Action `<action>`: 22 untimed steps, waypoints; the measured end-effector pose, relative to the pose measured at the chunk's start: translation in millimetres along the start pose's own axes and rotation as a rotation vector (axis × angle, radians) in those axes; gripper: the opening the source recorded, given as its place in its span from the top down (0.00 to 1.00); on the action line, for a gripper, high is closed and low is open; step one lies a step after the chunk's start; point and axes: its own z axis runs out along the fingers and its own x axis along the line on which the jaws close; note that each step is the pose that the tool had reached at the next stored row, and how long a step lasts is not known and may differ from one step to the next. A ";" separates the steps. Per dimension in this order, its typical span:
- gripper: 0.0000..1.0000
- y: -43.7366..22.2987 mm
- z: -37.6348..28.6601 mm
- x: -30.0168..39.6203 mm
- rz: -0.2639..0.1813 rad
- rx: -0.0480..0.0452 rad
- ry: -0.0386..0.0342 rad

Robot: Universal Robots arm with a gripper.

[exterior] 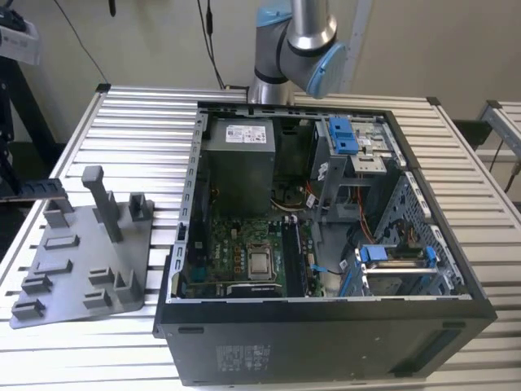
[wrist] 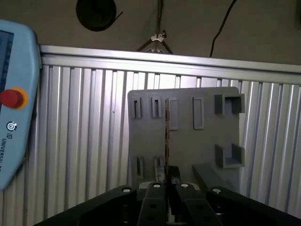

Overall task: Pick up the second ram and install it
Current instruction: 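Pick up the second ram and move it above second insertion slot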

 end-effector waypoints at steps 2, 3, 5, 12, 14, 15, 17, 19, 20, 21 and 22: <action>0.86 0.0 -0.3 0.0 0.000 0.0000 0.0000; 0.86 0.0 -1.9 0.0 0.000 -0.0006 0.0004; 0.86 0.0 -6.0 -0.1 0.000 -0.0003 0.0002; 0.86 -0.1 -9.4 -0.2 0.000 0.0001 0.0001; 0.86 0.0 -10.6 -0.2 0.000 -0.0003 0.0004; 0.86 -0.1 -12.6 -0.3 0.000 -0.0002 0.0003; 0.86 0.0 -16.1 -0.5 0.000 0.0000 0.0001; 0.86 0.0 -21.0 -0.7 0.000 0.0000 0.0002; 0.86 0.0 -23.8 -0.7 0.000 0.0000 0.0001; 0.86 0.0 -26.1 -0.8 0.000 0.0000 0.0001; 0.86 0.0 -27.2 -0.8 0.000 0.0000 0.0002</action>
